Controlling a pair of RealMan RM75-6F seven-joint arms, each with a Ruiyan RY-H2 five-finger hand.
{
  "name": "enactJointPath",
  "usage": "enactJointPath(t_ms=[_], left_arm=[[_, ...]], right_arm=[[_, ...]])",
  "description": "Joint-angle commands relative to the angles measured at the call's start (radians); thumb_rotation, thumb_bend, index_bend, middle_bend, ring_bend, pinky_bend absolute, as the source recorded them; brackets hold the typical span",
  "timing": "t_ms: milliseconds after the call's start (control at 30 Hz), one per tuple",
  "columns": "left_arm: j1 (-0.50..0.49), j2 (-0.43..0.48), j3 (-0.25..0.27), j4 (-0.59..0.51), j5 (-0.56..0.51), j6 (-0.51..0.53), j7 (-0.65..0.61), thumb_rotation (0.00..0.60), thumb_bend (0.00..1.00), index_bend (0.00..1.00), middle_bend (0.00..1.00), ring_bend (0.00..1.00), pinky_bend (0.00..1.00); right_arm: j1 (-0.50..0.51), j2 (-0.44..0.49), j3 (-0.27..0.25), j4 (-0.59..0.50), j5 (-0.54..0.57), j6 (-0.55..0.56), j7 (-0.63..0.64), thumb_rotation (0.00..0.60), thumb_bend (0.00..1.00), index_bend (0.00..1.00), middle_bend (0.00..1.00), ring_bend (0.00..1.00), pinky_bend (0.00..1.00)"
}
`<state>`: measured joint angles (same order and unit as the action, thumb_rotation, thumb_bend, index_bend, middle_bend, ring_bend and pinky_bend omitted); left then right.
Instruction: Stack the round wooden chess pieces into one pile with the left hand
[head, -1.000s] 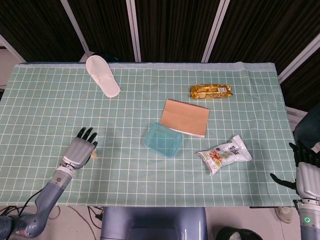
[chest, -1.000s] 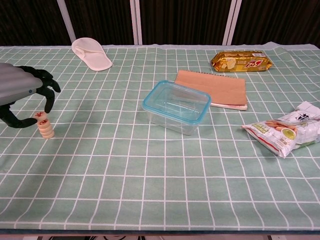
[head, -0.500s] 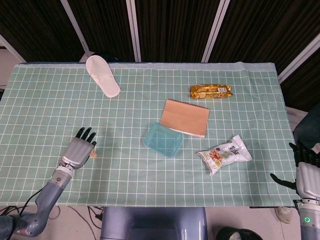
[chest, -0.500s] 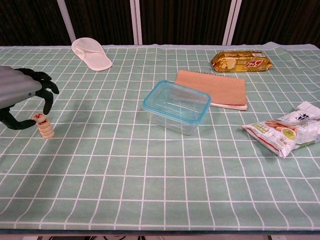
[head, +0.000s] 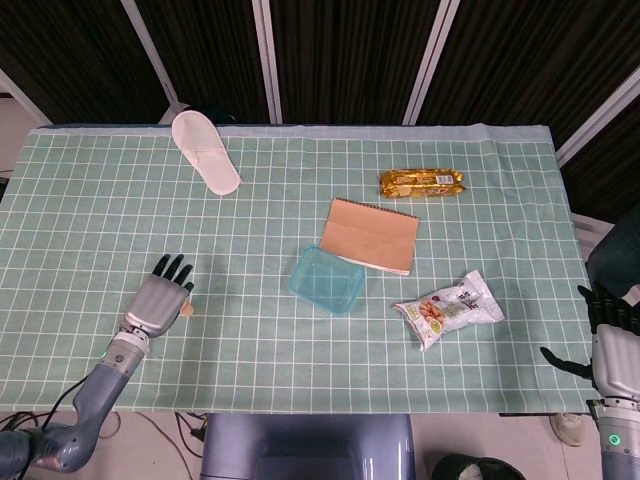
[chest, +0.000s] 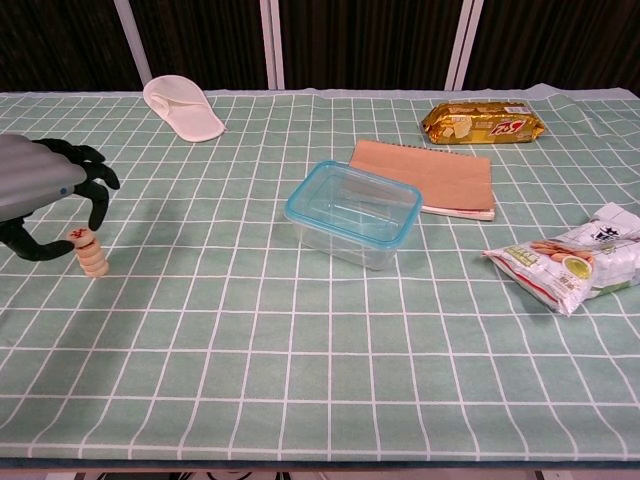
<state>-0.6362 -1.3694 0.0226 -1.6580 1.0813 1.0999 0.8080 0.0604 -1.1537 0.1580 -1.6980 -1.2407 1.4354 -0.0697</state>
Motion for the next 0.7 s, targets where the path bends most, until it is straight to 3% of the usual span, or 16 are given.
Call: enactJointPath(t_ms=[33,700], left_arm=[[-0.001,-0.003,-0.001,0.001,0.001,0.000,0.003,0.600,0.36,0.47,0.15,0.00,0.10],[0.006,-0.007,0.001,-0.005,0.014,0.012,0.024,0.600,0.36,0.45,0.15,0.00,0.10]], right_arm=[[0.000,0.000,0.000,0.001,0.000,0.001,0.000,0.600,0.20,0.11,0.00,0.06,0.00],[0.000,0.000,0.000,0.001,0.000,0.001,0.000,0.600,0.20,0.11,0.00,0.06,0.00]])
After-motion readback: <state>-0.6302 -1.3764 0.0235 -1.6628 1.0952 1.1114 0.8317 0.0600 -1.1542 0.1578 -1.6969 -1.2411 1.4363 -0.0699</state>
